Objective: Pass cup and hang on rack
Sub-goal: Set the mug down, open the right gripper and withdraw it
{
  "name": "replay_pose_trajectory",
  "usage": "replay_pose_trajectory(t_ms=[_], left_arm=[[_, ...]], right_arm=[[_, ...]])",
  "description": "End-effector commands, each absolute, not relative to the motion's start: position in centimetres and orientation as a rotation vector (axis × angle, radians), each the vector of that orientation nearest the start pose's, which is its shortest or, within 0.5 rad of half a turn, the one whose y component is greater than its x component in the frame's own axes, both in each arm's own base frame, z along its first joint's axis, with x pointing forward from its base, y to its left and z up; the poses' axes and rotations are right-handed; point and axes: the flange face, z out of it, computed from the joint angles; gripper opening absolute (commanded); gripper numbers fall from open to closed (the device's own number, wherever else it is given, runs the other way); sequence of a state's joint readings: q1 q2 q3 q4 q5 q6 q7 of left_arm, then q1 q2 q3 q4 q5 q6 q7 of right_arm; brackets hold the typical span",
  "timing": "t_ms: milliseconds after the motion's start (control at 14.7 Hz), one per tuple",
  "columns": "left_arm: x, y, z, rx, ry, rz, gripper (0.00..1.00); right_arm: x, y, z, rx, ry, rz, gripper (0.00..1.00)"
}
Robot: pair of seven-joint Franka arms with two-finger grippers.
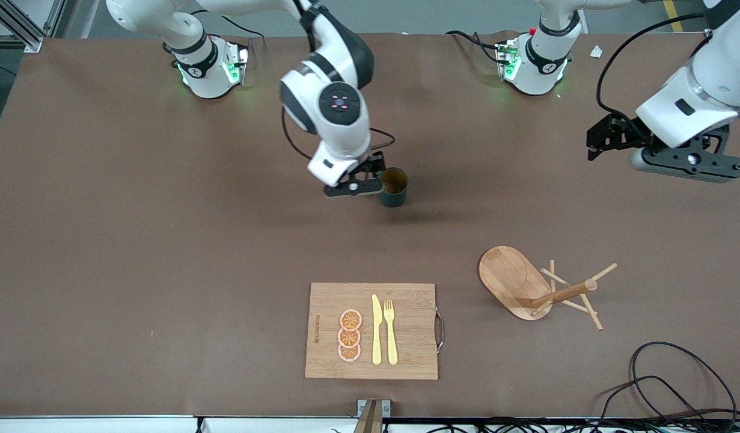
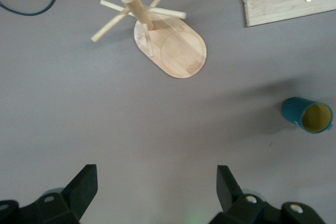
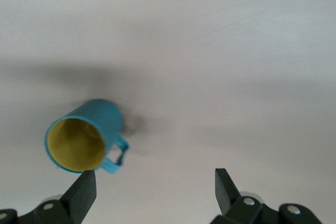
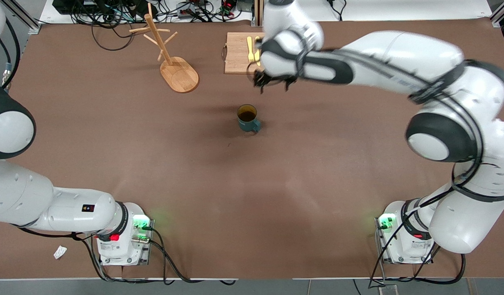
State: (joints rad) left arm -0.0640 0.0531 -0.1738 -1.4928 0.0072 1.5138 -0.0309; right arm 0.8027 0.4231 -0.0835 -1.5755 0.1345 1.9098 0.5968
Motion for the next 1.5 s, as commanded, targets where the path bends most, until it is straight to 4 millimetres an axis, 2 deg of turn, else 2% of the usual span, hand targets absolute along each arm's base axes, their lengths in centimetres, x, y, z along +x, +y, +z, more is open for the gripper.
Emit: replay_pose_trajectory(t_ms=[0,136,340,408,544,748,816,952,1020,1088,1224,1292,1428], left_arm=[[54.0,-15.2,63.4,-3.116,0.226,0.047,1.0],[53.0,-18.3,63.6,-3.121,0.101,0.036,1.0],[50.7,-24.0,63.7,-3.1,-0.083,0.012,1.0],[49.6,-26.5,63.4,-3.089,-0.138,0.005,1.0],[48.1,-30.6,61.9,-3.041,-0.216,-0.012,1.0],[45.7,-36.7,59.8,-2.974,-0.257,-0.094,1.0],[44.8,-38.8,58.4,-2.946,-0.312,-0.112,1.0],[42.2,-43.8,55.2,-2.877,-0.413,-0.17,1.0],[40.2,-46.8,53.3,-2.832,-0.472,-0.249,1.0],[38.8,-49.0,51.5,-2.78,-0.561,-0.341,1.0],[36.8,-51.8,48.6,-2.697,-0.653,-0.522,1.0],[35.4,-53.4,47.2,-2.675,-0.65,-0.59,1.0],[34.3,-54.8,45.0,-2.658,-0.634,-0.609,1.0]], right_arm=[[52.0,37.3,42.9,-3.093,-0.065,0.254,1.0],[54.2,31.6,44.4,-3.079,-0.143,0.287,1.0],[56.6,22.5,45.9,-3.124,-0.156,0.283,1.0],[57.4,19.3,46.3,-3.147,-0.15,0.285,1.0],[58.5,14.4,47.5,-3.146,-0.099,0.26,1.0],[59.0,8.4,49.1,-3.134,-0.043,0.258,1.0],[59.0,6.9,49.7,-3.13,-0.033,0.27,1.0],[59.3,3.3,52.3,-3.121,-0.063,0.276,1.0],[59.5,1.3,54.1,-3.115,-0.077,0.265,1.0],[59.6,-0.4,55.7,-3.115,-0.062,0.245,1.0],[59.6,-3.6,57.7,-3.116,0.018,0.197,1.0],[59.7,-4.3,58.6,-3.119,0.034,0.165,1.0],[59.6,-5.6,59.2,-3.117,0.064,0.155,1.0]])
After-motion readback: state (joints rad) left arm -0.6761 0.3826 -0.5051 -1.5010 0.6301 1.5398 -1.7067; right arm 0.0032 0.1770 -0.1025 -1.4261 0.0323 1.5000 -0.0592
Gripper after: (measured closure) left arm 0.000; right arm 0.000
